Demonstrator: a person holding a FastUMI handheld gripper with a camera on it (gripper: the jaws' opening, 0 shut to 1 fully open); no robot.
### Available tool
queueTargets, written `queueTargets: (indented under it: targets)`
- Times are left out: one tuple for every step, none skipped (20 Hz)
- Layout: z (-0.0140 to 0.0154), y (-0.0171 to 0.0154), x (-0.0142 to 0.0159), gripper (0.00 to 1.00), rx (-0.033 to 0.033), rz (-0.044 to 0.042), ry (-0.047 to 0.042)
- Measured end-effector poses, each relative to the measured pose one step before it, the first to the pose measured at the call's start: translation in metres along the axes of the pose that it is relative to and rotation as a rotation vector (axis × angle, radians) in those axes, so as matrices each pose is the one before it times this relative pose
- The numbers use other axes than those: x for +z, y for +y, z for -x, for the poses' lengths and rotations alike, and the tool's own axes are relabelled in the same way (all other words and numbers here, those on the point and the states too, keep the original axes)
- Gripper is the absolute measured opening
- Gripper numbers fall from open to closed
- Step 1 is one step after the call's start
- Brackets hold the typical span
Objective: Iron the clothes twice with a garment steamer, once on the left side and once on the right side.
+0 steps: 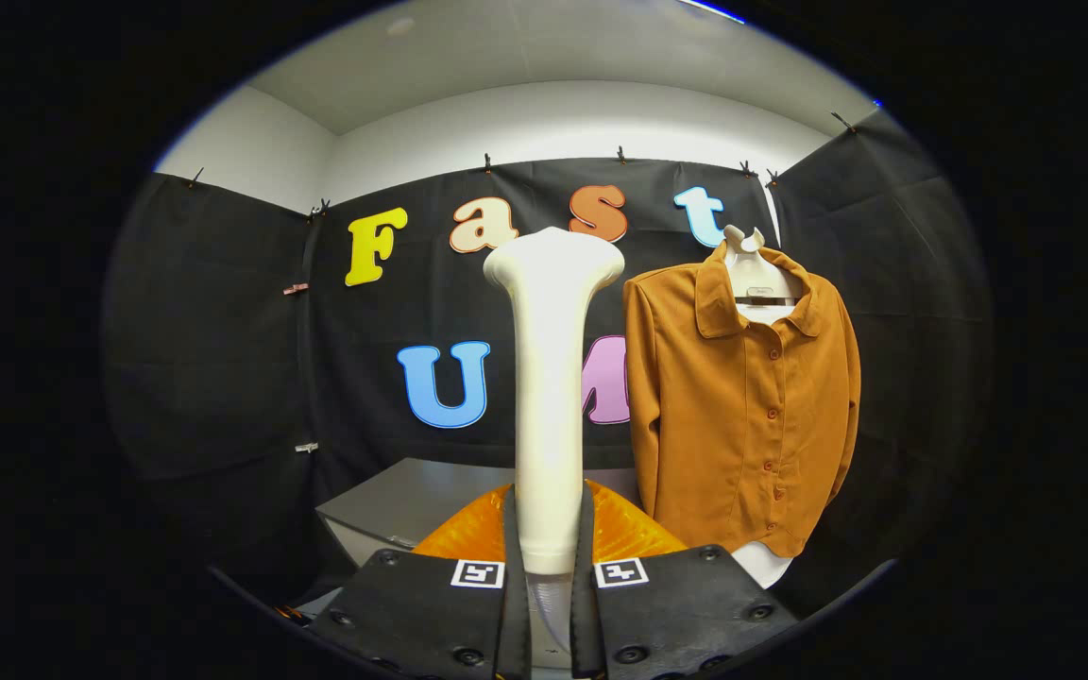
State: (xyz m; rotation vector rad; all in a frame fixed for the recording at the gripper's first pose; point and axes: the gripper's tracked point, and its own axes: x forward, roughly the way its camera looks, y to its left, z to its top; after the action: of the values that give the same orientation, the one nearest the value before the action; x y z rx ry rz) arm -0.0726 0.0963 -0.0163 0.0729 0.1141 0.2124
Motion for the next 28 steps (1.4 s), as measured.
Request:
queueTargets:
  targets:
    - [-0.00036, 0.00039, 0.00026, 0.2, -0.00025, -0.00094, 0.00032]
    - [-0.00009, 0.00035, -0.0003, 0.2, 0.00002, -0.00065, -0.00007]
    - [0.00026, 0.00029, 0.00055, 0.2, -0.00133, -0.00134, -0.00039]
    - [0.0008, -0.00024, -0.00001, 0.2, -0.00073, -0.00064, -0.00106]
    - [0.00019, -0.00037, 0.00013, 0.2, -0.00064, -0.00049, 0.00026]
    - [-0.00025, -0.00015, -0.0005, 0.2, 0.0008, -0.00087, -0.00195]
    - [0.00037, 0.00059, 0.00004, 0.2, 0.00083, -0.00283, 0.00113]
    - [0.00027, -0.00031, 0.0003, 0.2, 0.00018, -0.00048, -0.00116]
    - [0.00008, -0.00016, -0.00055, 0.2, -0.00066, 0.00113, 0.00125]
    - [0.00072, 0.0, 0.00077, 0.2, -0.00018, 0.00014, -0.00121]
    - [0.00039, 0.00008, -0.00078, 0.2, 0.00007, -0.00023, 0.00029]
    - [-0.00014, 0.00032, 0.0003, 0.2, -0.00001, 0.0004, 0.00099]
    - [0.00003, 0.00053, 0.00057, 0.2, 0.00091, 0.00085, -0.0005]
    - [-0.00017, 0.00029, 0.00027, 0.2, 0.00087, 0.00202, -0.00043]
    - [0.00059, 0.00039, 0.00061, 0.2, 0.00018, 0.00419, -0.00066]
    - [-0.00091, 0.00036, -0.00011, 0.2, -0.00025, 0.00321, -0.00107]
    - [0.00131, 0.00033, -0.00005, 0.2, -0.00016, 0.00314, -0.00025]
    - [0.00016, 0.00088, 0.00029, 0.2, 0.00016, 0.00117, -0.00034]
    - [0.0001, 0.00004, -0.00035, 0.2, 0.00002, 0.00157, 0.00039]
    - [0.00009, 0.00037, -0.00015, 0.2, -0.00011, 0.00272, 0.00102]
    - [-0.00065, 0.00048, 0.00043, 0.2, -0.00031, 0.00211, -0.00047]
    - [-0.00009, 0.00078, -0.00085, 0.2, 0.00064, 0.00193, 0.00149]
    - [0.00115, 0.00006, -0.00016, 0.2, -0.00054, 0.00032, -0.00052]
    - [0.00014, 0.00023, -0.00015, 0.2, -0.00134, 0.0043, 0.00007]
    - [-0.00003, 0.00013, 0.0008, 0.2, -0.00118, 0.00328, -0.00083]
    - [0.00046, 0.00066, -0.00004, 0.2, 0.0004, 0.00217, -0.00128]
    - [0.00022, 0.00086, -0.00015, 0.2, 0.00098, 0.0004, -0.00036]
    - [0.00012, 0.00024, 0.00041, 0.2, -0.00056, 0.00063, -0.00116]
